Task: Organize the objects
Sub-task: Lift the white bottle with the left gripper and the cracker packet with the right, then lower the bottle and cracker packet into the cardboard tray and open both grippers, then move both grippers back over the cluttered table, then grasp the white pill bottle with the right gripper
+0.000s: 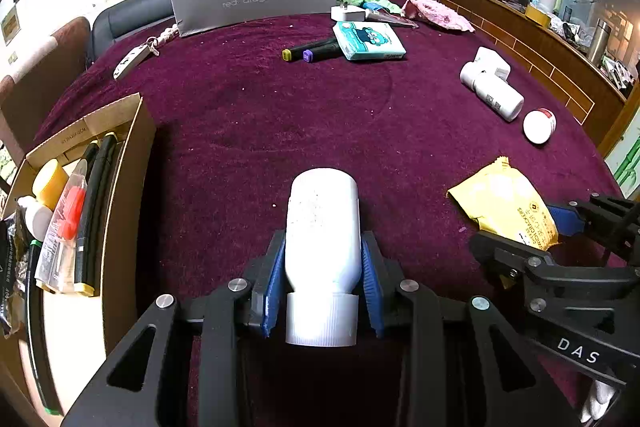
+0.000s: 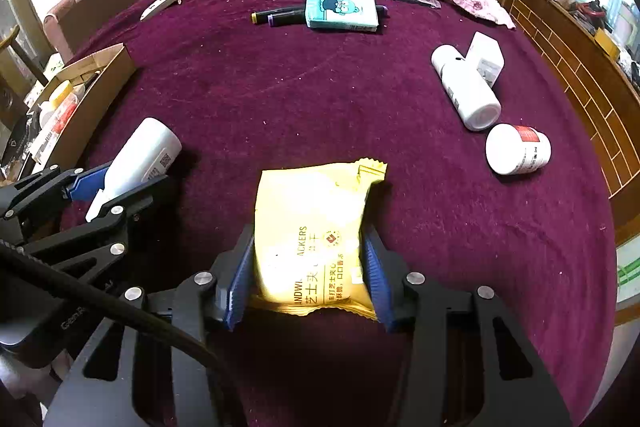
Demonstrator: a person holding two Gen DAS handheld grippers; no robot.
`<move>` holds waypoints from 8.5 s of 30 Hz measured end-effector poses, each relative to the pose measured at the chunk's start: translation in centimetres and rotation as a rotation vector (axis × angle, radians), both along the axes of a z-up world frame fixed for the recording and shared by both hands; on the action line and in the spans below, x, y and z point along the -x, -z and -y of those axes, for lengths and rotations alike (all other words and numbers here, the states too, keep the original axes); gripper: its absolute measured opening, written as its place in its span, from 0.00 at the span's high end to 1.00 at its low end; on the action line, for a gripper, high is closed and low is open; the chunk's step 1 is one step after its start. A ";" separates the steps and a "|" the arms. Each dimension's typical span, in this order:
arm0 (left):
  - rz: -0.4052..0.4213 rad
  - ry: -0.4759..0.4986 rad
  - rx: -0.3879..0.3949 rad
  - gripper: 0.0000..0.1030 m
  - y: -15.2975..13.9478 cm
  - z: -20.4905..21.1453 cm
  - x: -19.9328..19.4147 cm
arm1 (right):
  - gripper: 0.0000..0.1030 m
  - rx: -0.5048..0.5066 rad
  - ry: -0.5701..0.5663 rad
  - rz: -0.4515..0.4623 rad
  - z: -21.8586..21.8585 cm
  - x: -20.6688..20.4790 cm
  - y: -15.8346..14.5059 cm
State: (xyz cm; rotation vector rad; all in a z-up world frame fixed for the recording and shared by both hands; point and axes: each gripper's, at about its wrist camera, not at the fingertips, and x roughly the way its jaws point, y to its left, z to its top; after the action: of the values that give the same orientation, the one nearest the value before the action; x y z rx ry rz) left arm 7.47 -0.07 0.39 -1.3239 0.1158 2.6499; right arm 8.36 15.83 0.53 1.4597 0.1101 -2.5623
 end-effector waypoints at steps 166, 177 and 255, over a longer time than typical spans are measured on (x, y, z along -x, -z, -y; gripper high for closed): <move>-0.250 -0.045 0.153 0.51 -12.2 4.0 -6.2 | 0.47 0.097 0.206 -0.508 -12.1 2.5 -28.6; -0.141 0.066 0.076 0.47 -9.9 -1.6 -1.8 | 0.21 0.066 0.295 -0.444 -17.5 5.2 -28.2; -0.131 0.488 0.137 0.03 -4.4 -20.0 4.9 | 0.69 0.386 0.332 0.101 -21.4 -1.1 -1.9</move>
State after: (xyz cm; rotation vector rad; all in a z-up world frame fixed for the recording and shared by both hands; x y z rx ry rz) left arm 2.56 19.88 4.74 -0.9950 0.5697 2.3333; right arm 9.50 37.24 2.43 1.5488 -0.6553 -2.5448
